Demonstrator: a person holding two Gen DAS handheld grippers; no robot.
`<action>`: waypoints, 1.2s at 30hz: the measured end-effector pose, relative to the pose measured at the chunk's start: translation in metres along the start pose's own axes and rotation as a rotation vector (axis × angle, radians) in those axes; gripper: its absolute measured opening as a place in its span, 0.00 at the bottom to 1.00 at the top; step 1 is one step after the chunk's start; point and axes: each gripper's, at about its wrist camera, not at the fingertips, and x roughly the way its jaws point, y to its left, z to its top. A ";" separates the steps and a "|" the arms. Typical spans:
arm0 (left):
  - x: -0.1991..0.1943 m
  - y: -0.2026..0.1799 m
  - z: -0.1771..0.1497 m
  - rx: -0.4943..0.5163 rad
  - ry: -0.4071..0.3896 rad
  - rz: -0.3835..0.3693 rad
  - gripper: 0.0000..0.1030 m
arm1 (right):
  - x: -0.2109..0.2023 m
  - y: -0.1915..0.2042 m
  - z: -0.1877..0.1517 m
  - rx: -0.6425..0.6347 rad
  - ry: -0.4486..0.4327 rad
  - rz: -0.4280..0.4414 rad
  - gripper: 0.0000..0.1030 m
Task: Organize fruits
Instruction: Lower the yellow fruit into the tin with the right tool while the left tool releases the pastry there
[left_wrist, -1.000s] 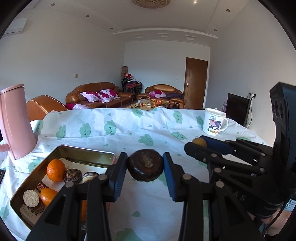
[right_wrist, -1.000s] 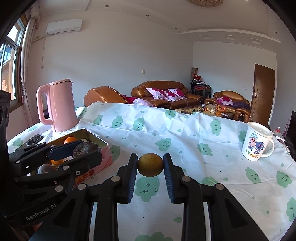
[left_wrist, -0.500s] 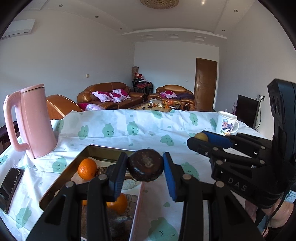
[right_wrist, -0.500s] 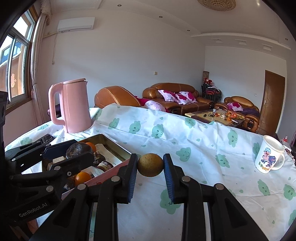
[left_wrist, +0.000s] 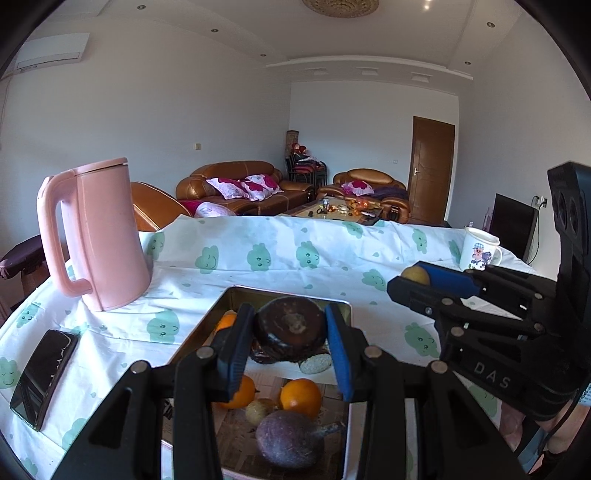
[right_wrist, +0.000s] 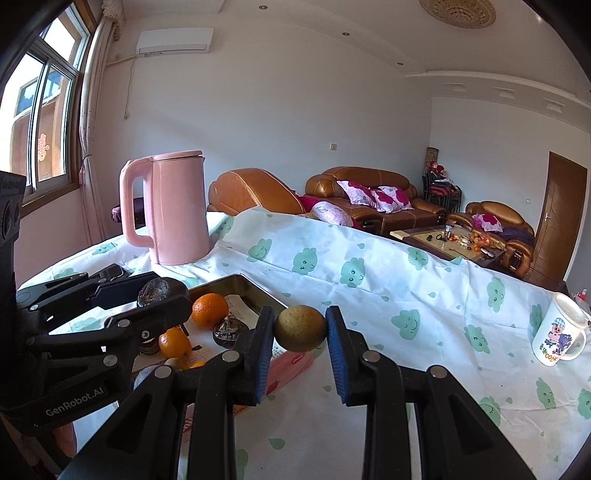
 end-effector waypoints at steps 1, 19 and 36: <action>0.001 0.003 0.001 0.001 0.003 0.005 0.40 | 0.002 0.002 0.001 -0.003 0.001 0.003 0.29; 0.015 0.033 0.000 -0.003 0.061 0.044 0.40 | 0.030 0.030 0.007 -0.034 0.044 0.039 0.29; 0.034 0.046 -0.002 -0.003 0.126 0.035 0.40 | 0.061 0.044 0.004 -0.052 0.124 0.054 0.29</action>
